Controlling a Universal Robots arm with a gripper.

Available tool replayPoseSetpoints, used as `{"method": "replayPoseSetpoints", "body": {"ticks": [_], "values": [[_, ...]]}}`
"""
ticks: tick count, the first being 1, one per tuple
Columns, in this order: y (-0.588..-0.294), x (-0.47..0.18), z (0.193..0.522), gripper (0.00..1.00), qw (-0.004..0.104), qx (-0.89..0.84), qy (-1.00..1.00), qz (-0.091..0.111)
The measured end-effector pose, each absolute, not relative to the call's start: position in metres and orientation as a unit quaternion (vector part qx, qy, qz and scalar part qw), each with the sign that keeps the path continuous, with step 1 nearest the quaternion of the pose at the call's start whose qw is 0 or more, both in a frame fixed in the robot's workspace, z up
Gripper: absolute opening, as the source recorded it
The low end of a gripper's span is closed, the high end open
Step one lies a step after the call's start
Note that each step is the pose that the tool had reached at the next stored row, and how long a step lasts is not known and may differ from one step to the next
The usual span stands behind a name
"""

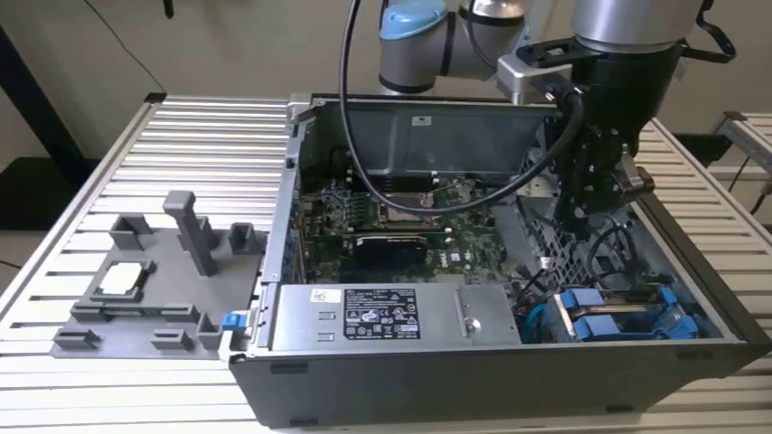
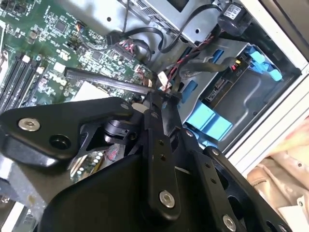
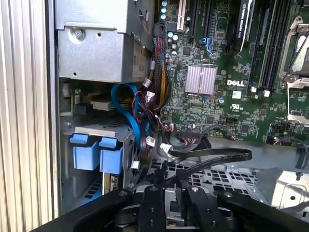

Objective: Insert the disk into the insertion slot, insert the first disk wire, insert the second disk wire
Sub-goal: 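Insert the first disk wire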

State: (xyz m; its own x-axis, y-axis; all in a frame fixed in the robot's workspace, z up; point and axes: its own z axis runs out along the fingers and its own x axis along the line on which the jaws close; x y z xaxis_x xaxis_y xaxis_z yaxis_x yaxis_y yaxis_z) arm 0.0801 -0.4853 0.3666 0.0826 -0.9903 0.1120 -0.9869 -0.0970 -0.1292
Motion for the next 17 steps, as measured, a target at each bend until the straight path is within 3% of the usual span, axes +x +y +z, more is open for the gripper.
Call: {"method": "replayPoseSetpoints", "body": {"ticks": [17], "values": [[-0.4939,0.0822,0.3726,0.25,0.008,-0.737,0.671,-0.08]]}}
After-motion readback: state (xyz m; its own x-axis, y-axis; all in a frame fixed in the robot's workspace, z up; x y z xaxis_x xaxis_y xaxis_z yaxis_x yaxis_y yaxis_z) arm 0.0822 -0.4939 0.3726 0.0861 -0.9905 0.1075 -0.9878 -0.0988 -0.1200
